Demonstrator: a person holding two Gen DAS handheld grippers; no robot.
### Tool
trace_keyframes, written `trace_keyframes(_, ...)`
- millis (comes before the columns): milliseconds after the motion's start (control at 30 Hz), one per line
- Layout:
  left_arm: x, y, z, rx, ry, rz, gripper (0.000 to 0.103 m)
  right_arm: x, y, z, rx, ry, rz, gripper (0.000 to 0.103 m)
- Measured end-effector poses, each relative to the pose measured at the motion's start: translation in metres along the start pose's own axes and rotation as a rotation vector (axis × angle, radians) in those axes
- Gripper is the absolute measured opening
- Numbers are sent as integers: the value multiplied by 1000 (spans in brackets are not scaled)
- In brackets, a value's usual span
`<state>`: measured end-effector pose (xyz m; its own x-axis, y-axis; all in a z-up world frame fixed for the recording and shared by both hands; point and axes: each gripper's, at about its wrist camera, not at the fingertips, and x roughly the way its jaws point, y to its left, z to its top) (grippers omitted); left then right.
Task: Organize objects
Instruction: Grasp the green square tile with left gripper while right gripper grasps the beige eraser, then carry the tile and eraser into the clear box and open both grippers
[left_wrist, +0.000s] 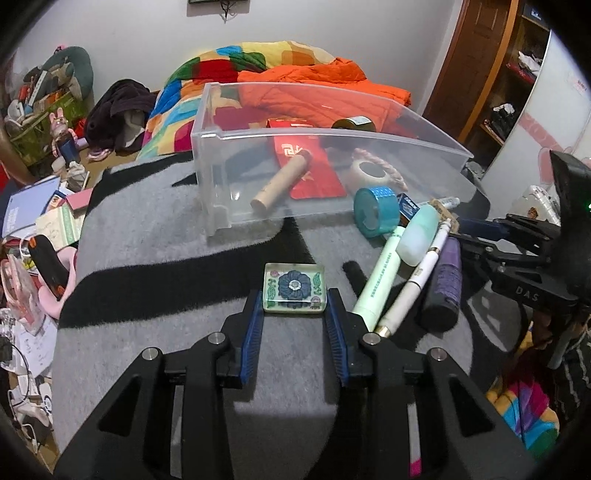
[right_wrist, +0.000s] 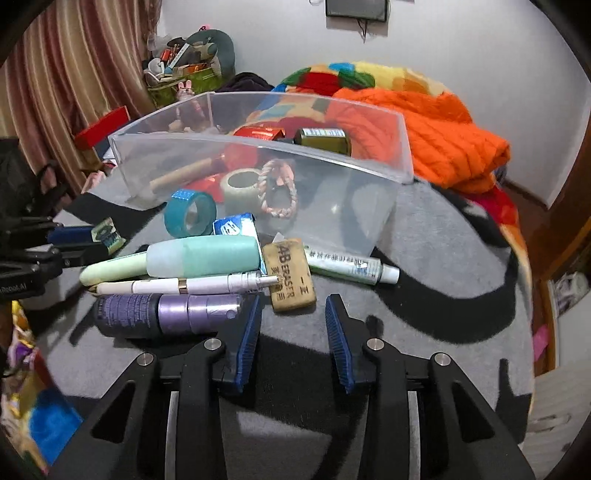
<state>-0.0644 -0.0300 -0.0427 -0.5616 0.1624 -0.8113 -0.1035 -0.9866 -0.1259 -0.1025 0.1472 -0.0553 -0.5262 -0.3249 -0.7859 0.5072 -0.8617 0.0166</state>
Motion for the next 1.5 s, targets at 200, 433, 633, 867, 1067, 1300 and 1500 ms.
trace_keyframes(200, 7, -2, 6, 3, -19, 22, 34, 5, -8, 4, 50, -14, 2, 25)
trace_keyframes(433, 3, 0, 7, -7, -43, 19, 34, -1, -9, -2, 55, -27, 0, 24)
trace_keyframes(633, -12, 5, 5, -29, -82, 31, 33, -14, -20, -9, 104, -44, -1, 23)
trace_keyframes(867, -35, 5, 15, -50, -155, 28, 33, -39, -35, -12, 181, -100, 8, 22)
trace_keyframes(1067, -53, 1, 30, -58, -233, 28, 33, -60, -34, 2, 168, -170, 18, 22)
trace_keyframes(1300, -63, -4, 55, -56, -291, 21, 33, -79, -26, 35, 136, -267, 53, 22)
trace_keyframes(1500, -61, -6, 75, -63, -325, 26, 33, -75, -19, 59, 133, -314, 39, 22)
